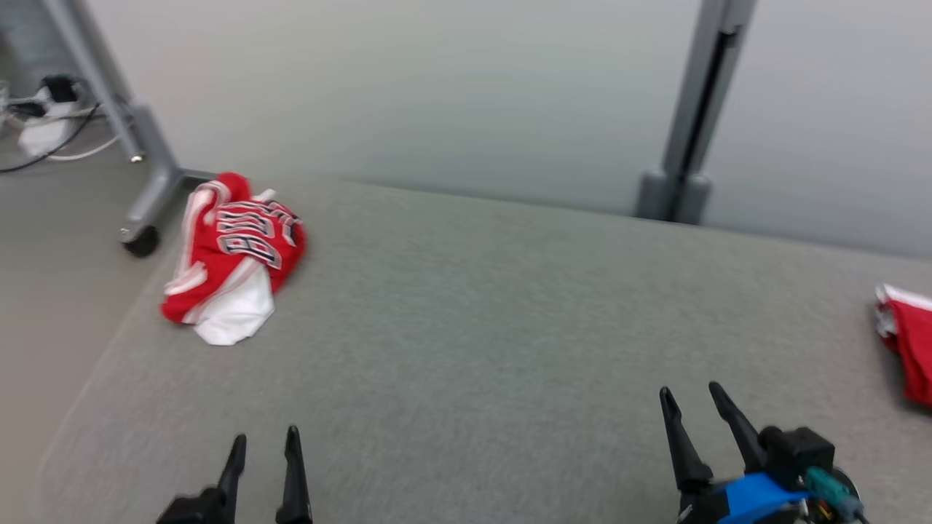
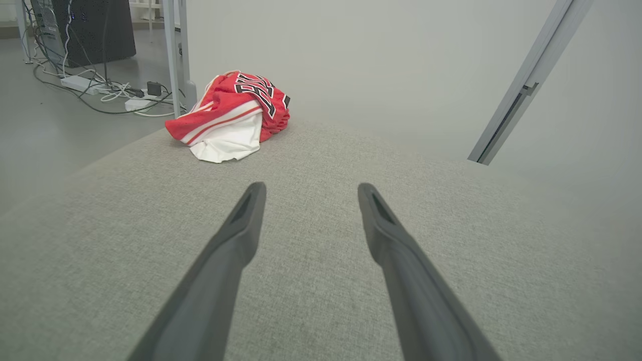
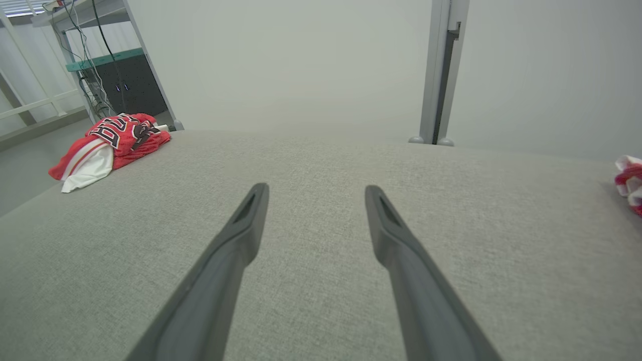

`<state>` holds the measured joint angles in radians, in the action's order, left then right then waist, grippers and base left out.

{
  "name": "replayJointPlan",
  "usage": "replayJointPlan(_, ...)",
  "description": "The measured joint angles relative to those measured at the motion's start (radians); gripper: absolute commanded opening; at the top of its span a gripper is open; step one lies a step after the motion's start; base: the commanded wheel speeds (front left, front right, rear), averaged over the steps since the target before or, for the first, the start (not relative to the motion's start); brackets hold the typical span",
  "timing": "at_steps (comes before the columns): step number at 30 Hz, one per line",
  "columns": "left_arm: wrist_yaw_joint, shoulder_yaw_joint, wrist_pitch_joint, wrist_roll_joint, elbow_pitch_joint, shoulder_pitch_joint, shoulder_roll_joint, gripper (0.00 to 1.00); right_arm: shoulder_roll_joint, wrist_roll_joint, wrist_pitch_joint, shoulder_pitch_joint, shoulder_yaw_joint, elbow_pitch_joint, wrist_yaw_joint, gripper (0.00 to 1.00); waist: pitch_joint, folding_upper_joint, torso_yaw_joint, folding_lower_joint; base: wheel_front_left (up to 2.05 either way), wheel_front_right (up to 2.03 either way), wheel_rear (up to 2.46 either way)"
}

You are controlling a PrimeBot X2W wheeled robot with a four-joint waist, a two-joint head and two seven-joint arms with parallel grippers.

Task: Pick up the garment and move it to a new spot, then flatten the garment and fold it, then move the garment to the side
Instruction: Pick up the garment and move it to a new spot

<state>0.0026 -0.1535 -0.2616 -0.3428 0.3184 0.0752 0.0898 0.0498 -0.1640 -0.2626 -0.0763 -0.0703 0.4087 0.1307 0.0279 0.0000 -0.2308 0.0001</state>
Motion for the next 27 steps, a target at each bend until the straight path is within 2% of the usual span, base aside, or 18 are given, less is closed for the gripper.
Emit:
replayJointPlan(7,0.007,0.011,0.000,0.001,-0.011,0.002,0.012,1.00,-0.001,-0.024,0.000,0.001,-0.030,0.000,0.000,1.00,0.010,0.0000,-0.174,-0.0001,0.00,0.00,0.00)
replayJointPlan(12,0.016,0.018,0.000,-0.001,-0.022,0.015,0.026,1.00,-0.001,-0.042,0.000,0.003,-0.060,0.004,0.000,1.00,0.004,0.0000,-0.262,-0.0001,0.00,0.00,0.00)
replayJointPlan(20,0.026,0.023,0.000,-0.009,-0.038,0.030,0.028,1.00,-0.001,-0.045,0.000,-0.001,-0.095,0.016,0.000,1.00,-0.009,0.0000,-0.280,-0.0001,0.00,0.00,0.00)
replayJointPlan(27,0.032,0.015,0.000,-0.010,-0.053,0.034,0.022,1.00,0.000,-0.021,0.000,-0.011,-0.093,0.016,0.000,1.00,-0.033,0.0000,-0.249,-0.0001,0.00,0.00,0.00)
